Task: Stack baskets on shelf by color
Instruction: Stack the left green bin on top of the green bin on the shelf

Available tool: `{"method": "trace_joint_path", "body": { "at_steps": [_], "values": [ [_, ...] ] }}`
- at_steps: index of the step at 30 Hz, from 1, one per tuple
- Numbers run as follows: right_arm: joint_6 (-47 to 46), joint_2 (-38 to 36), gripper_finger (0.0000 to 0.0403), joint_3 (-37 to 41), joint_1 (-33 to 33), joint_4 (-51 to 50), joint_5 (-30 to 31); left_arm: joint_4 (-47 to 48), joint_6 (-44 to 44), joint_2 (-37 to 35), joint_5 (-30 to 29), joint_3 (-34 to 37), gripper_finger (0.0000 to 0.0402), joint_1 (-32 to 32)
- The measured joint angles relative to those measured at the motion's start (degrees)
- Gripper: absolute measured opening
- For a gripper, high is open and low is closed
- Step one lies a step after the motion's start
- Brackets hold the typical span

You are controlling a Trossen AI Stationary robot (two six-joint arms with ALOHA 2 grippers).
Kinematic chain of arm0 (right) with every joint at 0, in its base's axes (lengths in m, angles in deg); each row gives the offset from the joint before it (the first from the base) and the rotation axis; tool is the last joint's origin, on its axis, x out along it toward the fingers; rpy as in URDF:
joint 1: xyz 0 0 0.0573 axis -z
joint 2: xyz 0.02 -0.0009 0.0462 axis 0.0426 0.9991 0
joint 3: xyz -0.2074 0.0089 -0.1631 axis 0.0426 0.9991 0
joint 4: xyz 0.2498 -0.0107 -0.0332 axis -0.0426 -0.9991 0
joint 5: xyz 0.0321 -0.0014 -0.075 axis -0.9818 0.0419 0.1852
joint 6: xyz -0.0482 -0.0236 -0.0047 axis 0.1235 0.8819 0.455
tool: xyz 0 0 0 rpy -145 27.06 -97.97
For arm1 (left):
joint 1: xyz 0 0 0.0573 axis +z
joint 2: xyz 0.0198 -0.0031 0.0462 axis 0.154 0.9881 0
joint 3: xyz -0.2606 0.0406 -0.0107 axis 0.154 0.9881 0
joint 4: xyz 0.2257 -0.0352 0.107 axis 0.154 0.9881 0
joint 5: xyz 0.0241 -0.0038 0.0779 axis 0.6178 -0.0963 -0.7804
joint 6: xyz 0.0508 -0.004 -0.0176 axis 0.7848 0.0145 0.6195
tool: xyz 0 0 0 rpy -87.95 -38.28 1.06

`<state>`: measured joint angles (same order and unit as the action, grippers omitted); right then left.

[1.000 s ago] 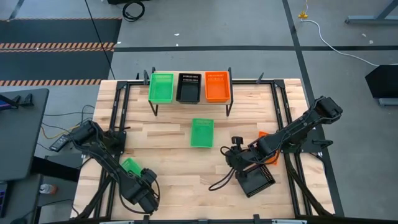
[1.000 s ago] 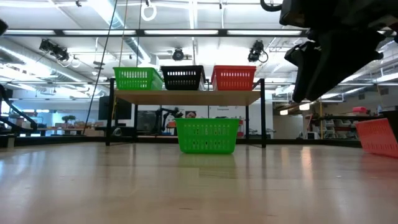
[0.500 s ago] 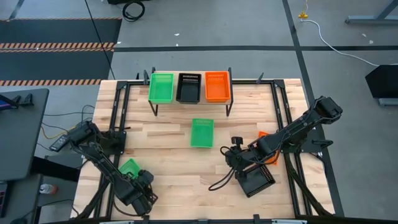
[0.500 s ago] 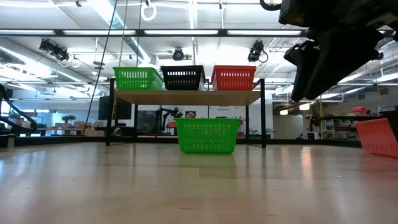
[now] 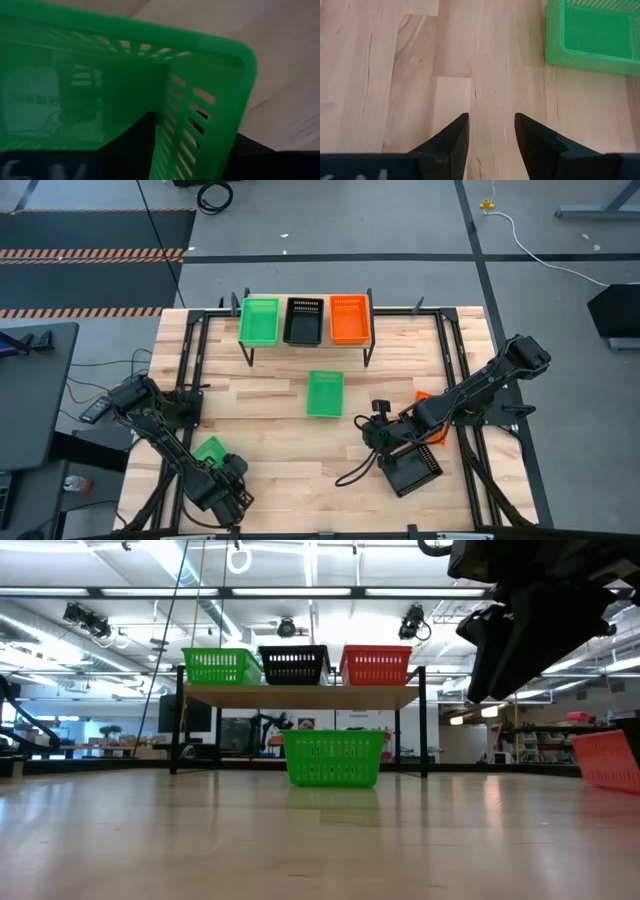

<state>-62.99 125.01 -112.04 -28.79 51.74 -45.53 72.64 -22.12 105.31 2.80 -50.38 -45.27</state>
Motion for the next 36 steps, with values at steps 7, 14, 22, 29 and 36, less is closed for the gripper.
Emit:
{"method": "trace_joint_path", "body": {
  "at_steps": [7,14,22,29,36],
  "values": [
    [0.0,0.0,0.0165,0.0,0.0,0.3,0.0,-0.5,1.8,0.0,0.2,0.0,0.0102,0.5],
    [0.5,0.0,0.0165,0.0,0.2,1.4,0.0,0.9,11.5,-1.1,1.0,0.2,0.0028,3.9],
    [0.6,0.0,0.0165,0.0,0.7,2.1,0.0,5.7,29.6,-7.2,-1.4,0.3,0.0005,14.3],
    [2.7,0.0,0.0165,0.0,0.8,1.9,0.3,15.8,44.0,-12.9,-4.2,-5.2,0.0004,22.9],
    [3.0,0.0,0.0165,0.0,2.3,1.9,2.0,38.3,64.0,-13.2,-17.0,-25.0,0.0004,30.0]
  ]
}}
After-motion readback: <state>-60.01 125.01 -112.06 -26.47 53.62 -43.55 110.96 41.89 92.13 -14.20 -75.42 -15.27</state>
